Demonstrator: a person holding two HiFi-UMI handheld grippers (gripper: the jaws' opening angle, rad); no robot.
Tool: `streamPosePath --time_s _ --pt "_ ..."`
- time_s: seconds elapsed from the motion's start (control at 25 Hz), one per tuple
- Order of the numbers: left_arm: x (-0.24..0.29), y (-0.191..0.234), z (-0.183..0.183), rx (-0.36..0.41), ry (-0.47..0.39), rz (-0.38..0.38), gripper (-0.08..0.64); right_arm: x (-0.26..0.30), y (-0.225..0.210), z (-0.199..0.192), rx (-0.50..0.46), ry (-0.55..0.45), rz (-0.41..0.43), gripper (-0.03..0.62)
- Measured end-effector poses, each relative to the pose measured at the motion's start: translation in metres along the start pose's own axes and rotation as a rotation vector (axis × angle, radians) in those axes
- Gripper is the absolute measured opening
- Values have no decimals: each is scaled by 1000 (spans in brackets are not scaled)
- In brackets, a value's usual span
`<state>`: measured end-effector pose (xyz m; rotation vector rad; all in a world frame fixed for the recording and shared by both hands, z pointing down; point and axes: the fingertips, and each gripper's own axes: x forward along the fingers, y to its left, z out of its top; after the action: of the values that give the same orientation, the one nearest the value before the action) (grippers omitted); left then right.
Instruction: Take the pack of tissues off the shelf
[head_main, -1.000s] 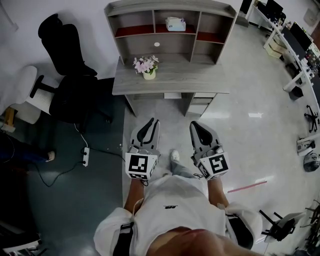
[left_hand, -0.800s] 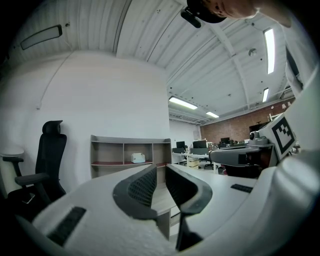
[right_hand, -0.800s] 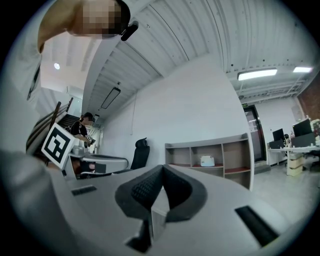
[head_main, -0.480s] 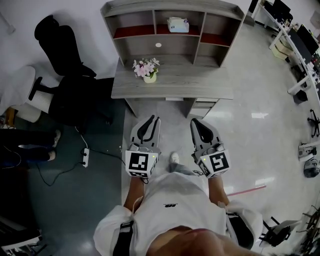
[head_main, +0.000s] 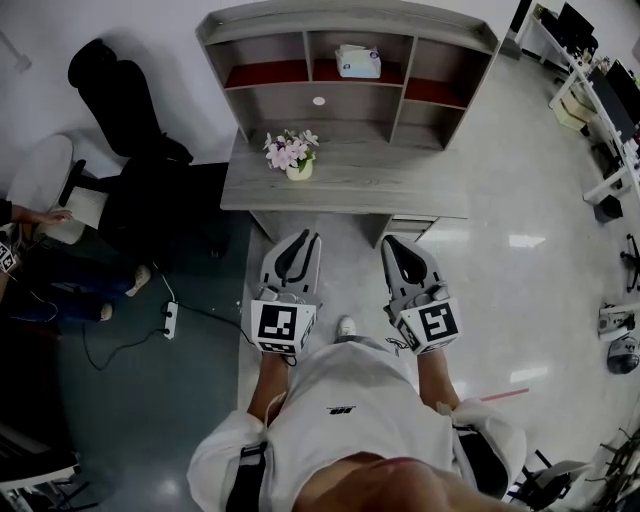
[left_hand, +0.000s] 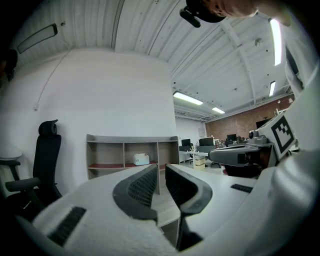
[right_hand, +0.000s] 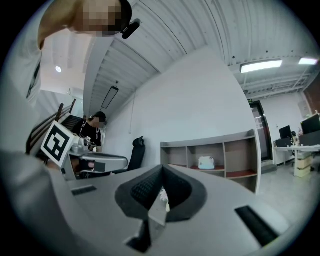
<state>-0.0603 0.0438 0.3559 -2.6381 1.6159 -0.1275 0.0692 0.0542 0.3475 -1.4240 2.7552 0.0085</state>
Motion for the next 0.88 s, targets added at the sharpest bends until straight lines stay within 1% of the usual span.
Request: streamPosePath --time_s 0.36,0.52,0.68,0.88 --pt "28 -1 -4 -2 23 23 72 15 -28 -6 20 14 20 23" --pt "36 3 -3 6 20 28 72 22 -34 -5 20 6 25 23" --pt "47 11 -7 -1 21 36 72 31 -41 -7 20 5 21 25" --pt "65 20 -6 1 8 30 72 46 -51 -11 18 9 11 25"
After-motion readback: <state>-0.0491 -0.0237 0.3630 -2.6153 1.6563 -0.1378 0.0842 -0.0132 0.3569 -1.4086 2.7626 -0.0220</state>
